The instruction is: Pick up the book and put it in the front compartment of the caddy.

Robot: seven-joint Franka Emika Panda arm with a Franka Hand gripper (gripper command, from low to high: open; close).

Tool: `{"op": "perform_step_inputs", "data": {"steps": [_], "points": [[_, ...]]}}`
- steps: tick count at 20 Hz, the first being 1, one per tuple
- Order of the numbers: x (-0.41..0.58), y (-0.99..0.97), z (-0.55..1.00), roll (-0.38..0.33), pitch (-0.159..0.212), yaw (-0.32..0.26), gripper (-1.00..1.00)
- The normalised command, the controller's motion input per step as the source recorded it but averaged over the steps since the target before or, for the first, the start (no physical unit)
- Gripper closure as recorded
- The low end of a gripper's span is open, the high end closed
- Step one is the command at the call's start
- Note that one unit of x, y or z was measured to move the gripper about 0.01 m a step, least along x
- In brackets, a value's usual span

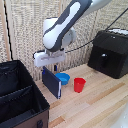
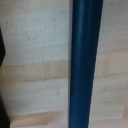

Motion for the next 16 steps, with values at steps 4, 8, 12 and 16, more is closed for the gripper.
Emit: {"op": "perform_step_inputs", "data": {"steps": [4,8,12,16], "points": [[0.343,-0.11,-0.22,0.0,0.0,0.002,-1.0],[0.395,-0.06,-0.16,0.0,0.01,0.0,-1.0],[0.326,-0.09,-0.08,0.0,0.062,0.01,1.0],[0.146,0.0,-0.04,-0.001,0.042,0.018,1.0]]}}
